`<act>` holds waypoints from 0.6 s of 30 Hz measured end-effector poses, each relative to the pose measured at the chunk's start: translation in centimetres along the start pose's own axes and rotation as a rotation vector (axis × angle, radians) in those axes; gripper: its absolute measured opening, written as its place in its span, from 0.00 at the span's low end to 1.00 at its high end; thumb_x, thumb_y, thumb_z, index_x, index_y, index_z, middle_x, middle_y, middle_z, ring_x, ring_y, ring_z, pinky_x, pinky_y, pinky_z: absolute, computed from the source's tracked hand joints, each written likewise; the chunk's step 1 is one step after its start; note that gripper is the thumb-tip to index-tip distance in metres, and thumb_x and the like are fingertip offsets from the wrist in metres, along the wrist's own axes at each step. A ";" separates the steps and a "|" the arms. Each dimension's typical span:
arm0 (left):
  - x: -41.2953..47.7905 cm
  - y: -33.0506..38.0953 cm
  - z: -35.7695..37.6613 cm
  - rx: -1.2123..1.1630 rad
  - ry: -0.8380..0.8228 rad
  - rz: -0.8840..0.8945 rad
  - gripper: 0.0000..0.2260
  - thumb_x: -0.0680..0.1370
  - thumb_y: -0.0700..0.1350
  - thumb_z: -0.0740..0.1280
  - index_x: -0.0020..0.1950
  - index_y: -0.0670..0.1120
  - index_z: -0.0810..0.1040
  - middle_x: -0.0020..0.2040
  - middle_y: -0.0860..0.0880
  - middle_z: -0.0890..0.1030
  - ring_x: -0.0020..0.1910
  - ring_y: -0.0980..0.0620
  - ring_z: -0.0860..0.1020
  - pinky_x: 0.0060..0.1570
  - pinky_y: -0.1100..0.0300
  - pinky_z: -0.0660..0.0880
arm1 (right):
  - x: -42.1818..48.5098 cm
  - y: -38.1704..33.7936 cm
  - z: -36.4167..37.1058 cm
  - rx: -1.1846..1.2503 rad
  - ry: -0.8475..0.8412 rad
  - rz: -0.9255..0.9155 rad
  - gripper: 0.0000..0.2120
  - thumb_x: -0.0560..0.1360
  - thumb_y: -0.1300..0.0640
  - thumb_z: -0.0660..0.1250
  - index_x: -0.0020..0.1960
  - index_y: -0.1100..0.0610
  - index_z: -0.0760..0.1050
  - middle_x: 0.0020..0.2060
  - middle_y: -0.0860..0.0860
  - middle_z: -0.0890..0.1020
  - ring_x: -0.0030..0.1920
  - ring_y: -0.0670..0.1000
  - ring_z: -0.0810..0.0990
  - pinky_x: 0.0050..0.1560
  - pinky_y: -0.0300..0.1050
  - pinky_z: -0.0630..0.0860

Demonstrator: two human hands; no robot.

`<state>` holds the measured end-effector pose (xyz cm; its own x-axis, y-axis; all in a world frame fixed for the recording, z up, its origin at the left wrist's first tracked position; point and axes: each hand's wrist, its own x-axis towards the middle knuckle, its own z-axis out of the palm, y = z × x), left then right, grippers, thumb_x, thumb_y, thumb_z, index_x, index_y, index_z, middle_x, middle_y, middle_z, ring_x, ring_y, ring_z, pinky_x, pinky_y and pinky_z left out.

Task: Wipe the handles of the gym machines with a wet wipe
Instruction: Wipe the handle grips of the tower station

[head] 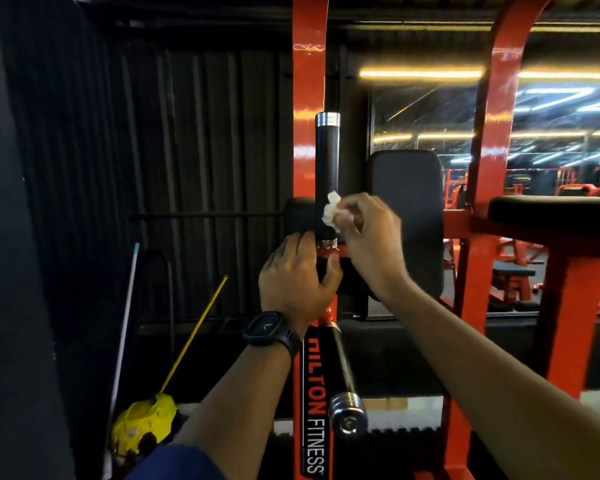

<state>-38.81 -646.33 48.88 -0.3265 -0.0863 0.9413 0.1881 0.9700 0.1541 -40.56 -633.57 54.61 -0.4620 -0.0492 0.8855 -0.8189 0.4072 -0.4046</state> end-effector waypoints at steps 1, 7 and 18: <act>0.0 0.0 0.0 0.010 -0.002 0.003 0.22 0.78 0.56 0.58 0.60 0.41 0.79 0.52 0.45 0.82 0.45 0.44 0.82 0.40 0.52 0.79 | -0.3 0.2 0.1 0.019 -0.022 0.026 0.04 0.80 0.56 0.66 0.55 0.50 0.77 0.51 0.44 0.79 0.51 0.39 0.78 0.47 0.31 0.74; 0.1 0.3 0.0 0.047 0.014 0.001 0.23 0.77 0.55 0.59 0.61 0.41 0.79 0.54 0.45 0.83 0.46 0.45 0.83 0.41 0.54 0.78 | 0.8 1.0 -0.5 0.291 -0.052 0.198 0.04 0.78 0.60 0.69 0.50 0.52 0.77 0.44 0.45 0.83 0.44 0.39 0.82 0.42 0.33 0.78; 0.0 0.5 -0.4 0.112 -0.014 -0.012 0.24 0.78 0.55 0.58 0.63 0.39 0.78 0.54 0.44 0.82 0.47 0.43 0.83 0.39 0.53 0.79 | 2.4 2.1 -0.3 0.434 -0.211 0.324 0.02 0.79 0.58 0.68 0.48 0.56 0.79 0.38 0.48 0.84 0.38 0.44 0.83 0.41 0.40 0.82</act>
<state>-38.31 -645.96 49.11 -0.3409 -0.0958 0.9352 0.0791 0.9883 0.1301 -43.29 -632.55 55.99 -0.7335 -0.1834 0.6545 -0.6687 0.0224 -0.7432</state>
